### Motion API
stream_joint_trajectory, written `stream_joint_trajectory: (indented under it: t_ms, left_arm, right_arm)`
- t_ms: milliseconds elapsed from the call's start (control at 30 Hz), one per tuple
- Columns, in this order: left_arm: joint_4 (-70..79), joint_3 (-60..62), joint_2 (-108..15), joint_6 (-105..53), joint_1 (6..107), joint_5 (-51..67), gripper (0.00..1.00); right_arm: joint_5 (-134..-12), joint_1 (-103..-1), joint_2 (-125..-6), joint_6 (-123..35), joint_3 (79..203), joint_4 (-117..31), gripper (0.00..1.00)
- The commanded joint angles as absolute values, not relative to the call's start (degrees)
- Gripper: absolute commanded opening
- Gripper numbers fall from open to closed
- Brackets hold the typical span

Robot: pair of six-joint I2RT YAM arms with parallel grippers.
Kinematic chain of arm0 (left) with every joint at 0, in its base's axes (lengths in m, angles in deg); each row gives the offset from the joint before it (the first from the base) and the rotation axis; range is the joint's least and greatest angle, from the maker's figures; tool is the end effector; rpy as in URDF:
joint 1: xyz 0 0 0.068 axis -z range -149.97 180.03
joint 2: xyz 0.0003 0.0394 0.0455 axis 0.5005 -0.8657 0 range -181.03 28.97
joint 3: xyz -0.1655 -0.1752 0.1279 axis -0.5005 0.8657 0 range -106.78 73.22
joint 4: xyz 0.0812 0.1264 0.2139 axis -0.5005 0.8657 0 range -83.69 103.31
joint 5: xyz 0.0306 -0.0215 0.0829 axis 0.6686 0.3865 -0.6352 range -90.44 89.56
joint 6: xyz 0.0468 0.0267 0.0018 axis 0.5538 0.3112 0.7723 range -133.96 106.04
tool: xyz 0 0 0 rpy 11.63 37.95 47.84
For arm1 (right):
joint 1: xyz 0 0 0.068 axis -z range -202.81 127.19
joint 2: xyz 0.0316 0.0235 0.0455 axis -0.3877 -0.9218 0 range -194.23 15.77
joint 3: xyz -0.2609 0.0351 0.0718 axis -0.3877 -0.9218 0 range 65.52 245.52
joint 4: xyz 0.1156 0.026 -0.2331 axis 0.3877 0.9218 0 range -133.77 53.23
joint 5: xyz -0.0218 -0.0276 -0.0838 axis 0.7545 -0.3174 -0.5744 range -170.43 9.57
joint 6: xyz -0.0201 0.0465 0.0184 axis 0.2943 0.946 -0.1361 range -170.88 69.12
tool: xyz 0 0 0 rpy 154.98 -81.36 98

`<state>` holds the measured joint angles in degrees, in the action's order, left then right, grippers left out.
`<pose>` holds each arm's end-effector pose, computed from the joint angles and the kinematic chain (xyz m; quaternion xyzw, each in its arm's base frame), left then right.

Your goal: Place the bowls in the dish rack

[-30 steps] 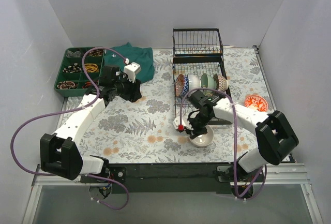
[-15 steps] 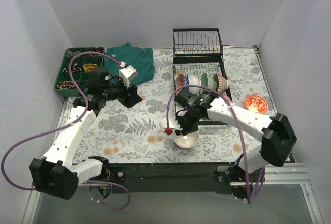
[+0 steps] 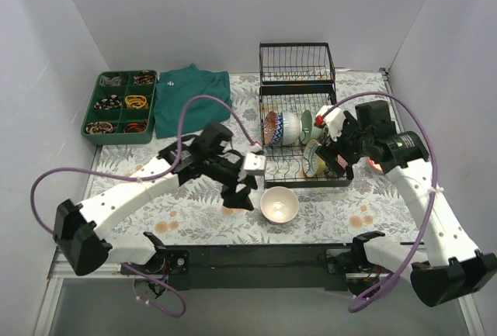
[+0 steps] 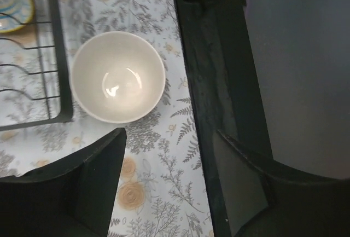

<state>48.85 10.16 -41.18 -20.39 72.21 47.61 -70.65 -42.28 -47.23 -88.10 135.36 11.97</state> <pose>0.1632 -0.1836 0.3167 0.3968 0.7728 -0.4780 0.1300 0.1940 0.0750 0.3554 -0.4692 0.8069 0.0249 0.3579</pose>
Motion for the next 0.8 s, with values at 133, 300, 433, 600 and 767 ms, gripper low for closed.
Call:
stream_joint_trajectory:
  t_ms: [133,300,433,600,767]
  left_arm:
    - [43.6,4.1,-57.0,-27.4,91.0,31.1,0.62]
    - [37.8,5.0,-62.2,-28.6,100.8,17.9,0.62]
    - [37.2,4.7,-65.2,-30.1,101.7,11.1,0.62]
    - [34.9,5.6,-67.8,-29.5,101.7,6.2,0.6]
    - [34.5,5.3,-69.6,-28.9,101.8,6.5,0.55]
  right_arm:
    - [-80.0,-34.7,-35.4,-71.7,133.2,8.6,0.98]
    - [-86.0,-31.0,-30.7,-67.8,131.4,6.9,0.98]
    - [-84.0,-26.4,-27.8,-64.9,131.8,7.6,0.98]
    - [-82.3,-25.7,-24.1,-64.9,129.3,7.7,0.98]
    - [-81.0,-24.7,-22.1,-64.8,128.4,7.9,0.98]
